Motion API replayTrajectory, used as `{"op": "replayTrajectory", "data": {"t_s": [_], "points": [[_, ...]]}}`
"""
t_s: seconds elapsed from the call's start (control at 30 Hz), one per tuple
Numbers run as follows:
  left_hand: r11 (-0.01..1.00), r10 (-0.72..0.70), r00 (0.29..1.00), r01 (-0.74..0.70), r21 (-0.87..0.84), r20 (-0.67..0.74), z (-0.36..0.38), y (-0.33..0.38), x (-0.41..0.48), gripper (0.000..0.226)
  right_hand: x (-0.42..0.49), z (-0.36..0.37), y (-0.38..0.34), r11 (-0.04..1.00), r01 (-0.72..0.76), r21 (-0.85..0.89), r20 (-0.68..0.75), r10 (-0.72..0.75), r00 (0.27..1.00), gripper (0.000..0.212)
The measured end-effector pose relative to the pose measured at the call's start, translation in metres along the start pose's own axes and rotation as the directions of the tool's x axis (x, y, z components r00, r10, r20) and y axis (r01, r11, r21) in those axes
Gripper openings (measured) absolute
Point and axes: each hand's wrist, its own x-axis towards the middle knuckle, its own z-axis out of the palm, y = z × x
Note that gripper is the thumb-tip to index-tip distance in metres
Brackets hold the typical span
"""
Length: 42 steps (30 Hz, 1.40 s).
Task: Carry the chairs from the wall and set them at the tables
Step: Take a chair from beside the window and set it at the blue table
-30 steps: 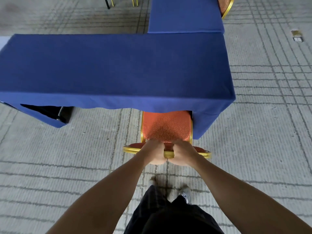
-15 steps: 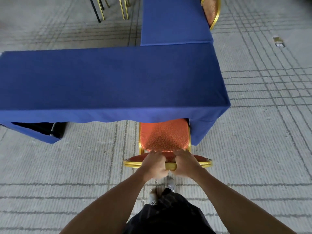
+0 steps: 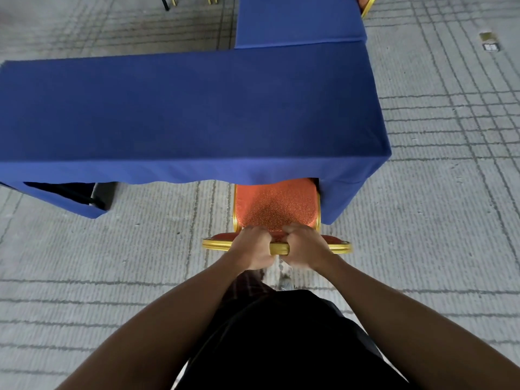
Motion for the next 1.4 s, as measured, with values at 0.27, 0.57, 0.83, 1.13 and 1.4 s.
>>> {"op": "replayTrajectory", "data": {"t_s": [0.27,0.57,0.83,1.13,1.4], "points": [[0.999,0.04,0.997,-0.042,0.033,0.068,-0.008,-0.025,0.026,0.028,0.028,-0.009,0.003,0.998,0.038,-0.044,0.044,-0.036,0.998,0.021],[0.998,0.007,0.999,-0.004,0.067,-0.035,-0.057,-0.05,0.079,0.015,0.091,-0.046,0.018,0.995,0.098,-0.031,-0.033,-0.099,0.995,0.012],[0.982,0.118,0.988,-0.1,0.161,-0.103,-0.09,-0.072,0.151,0.021,0.157,-0.076,0.055,0.987,0.092,-0.128,-0.115,-0.107,0.988,0.025],[0.984,0.098,0.979,-0.069,0.163,-0.177,-0.111,-0.068,0.205,0.02,0.195,-0.104,0.099,0.973,0.171,-0.158,-0.194,-0.2,0.96,0.012],[0.976,0.178,0.967,-0.149,0.158,-0.182,-0.103,-0.08,0.204,0.016,0.195,-0.094,0.099,0.968,0.115,-0.222,-0.185,-0.158,0.97,0.026]]}}
